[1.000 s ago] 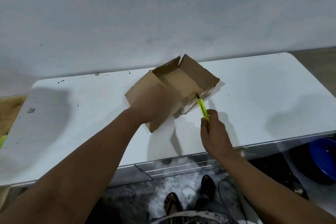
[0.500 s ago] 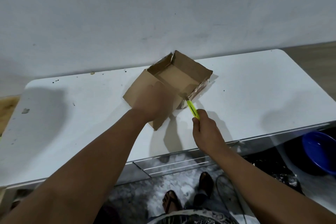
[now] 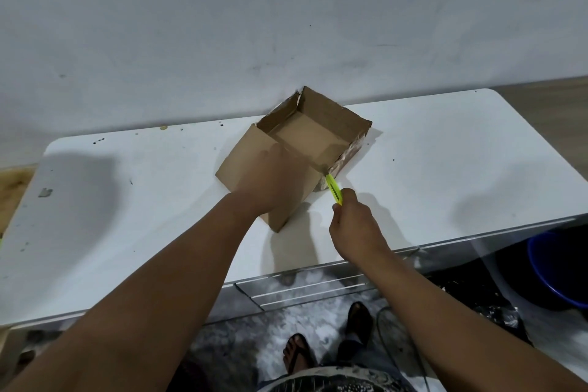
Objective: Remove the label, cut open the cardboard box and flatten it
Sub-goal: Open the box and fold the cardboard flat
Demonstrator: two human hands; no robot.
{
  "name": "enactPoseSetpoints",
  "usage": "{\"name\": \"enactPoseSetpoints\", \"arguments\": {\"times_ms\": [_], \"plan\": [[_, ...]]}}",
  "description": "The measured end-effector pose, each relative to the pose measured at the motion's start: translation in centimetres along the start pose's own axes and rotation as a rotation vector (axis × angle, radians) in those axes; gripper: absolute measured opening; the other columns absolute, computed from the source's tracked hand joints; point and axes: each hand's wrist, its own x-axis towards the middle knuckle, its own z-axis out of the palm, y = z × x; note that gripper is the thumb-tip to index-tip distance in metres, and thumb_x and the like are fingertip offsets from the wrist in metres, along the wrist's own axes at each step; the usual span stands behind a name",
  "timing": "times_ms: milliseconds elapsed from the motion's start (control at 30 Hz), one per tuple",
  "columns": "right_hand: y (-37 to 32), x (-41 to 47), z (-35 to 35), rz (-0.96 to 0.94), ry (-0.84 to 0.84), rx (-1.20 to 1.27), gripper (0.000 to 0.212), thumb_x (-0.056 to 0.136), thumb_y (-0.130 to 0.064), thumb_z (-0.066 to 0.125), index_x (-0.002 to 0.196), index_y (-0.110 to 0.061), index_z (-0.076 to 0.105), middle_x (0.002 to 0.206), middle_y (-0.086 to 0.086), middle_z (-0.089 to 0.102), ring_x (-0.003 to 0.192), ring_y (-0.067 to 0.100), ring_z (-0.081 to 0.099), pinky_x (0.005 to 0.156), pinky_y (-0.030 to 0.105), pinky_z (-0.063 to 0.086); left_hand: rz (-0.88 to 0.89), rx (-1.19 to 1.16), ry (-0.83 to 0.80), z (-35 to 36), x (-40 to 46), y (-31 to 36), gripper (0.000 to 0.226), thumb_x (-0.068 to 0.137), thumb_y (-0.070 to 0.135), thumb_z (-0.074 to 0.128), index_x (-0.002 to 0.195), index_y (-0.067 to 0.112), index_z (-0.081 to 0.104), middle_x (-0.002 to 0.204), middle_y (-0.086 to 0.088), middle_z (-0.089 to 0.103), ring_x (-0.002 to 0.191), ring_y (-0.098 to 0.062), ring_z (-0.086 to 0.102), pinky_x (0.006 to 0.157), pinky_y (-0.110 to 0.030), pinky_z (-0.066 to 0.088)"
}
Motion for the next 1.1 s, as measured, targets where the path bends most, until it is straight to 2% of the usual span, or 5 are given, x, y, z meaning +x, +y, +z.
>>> {"name": "enactPoseSetpoints", "arguments": {"times_ms": [467,633,800,1000,1100], "plan": [[-0.1,0.1,1.2,0.044,-0.046,-0.08,0.02,0.098,-0.007,0.037,0.118,-0.008,0.037,0.102,0.018,0.062,0.089,0.04,0.062,0.066,0.034,0.037,-0.011,-0.003,0.003,-0.2,0.3,0.4,0.048,0.101,0.037,0.051,0.148,0.039,0.042,0.128,-0.008,0.041,0.118,-0.03,0.04,0.097,-0.04,0.043],[-0.8,0.7,0.4,0.068,-0.115,-0.037,0.015,0.095,-0.007,0.04,0.11,-0.008,0.037,0.105,0.021,0.061,0.089,0.041,0.059,0.068,0.035,0.039,-0.01,-0.003,-0.006,0.0,0.5,0.3,0.049,0.1,0.037,0.052,0.148,0.04,0.042,0.127,-0.008,0.041,0.116,-0.031,0.041,0.097,-0.041,0.045],[-1.3,0.6,-0.7,0.093,-0.174,-0.049,0.011,0.093,-0.007,0.042,0.101,-0.011,0.035,0.091,0.011,0.051,0.078,0.031,0.049,0.067,0.034,0.037,-0.003,0.014,0.008,0.1,0.6,0.3,0.048,0.099,0.033,0.051,0.146,0.039,0.045,0.131,-0.009,0.042,0.116,-0.033,0.04,0.096,-0.041,0.044],[-1.3,0.9,1.1,0.119,-0.17,0.001,0.024,0.092,-0.005,0.041,0.116,-0.004,0.038,0.111,0.022,0.059,0.099,0.042,0.06,0.075,0.038,0.043,-0.007,-0.026,0.029,0.0,0.4,0.5,0.04,0.102,0.03,0.046,0.141,0.036,0.052,0.131,-0.009,0.044,0.116,-0.033,0.041,0.095,-0.04,0.041],[-0.8,1.1,1.8,0.117,-0.181,-0.003,0.027,0.093,-0.005,0.04,0.12,-0.003,0.036,0.112,0.024,0.06,0.1,0.043,0.06,0.076,0.039,0.044,-0.017,-0.019,0.025,0.0,0.6,0.7,0.041,0.103,0.032,0.046,0.143,0.036,0.05,0.133,-0.008,0.043,0.119,-0.032,0.04,0.096,-0.04,0.042]]}}
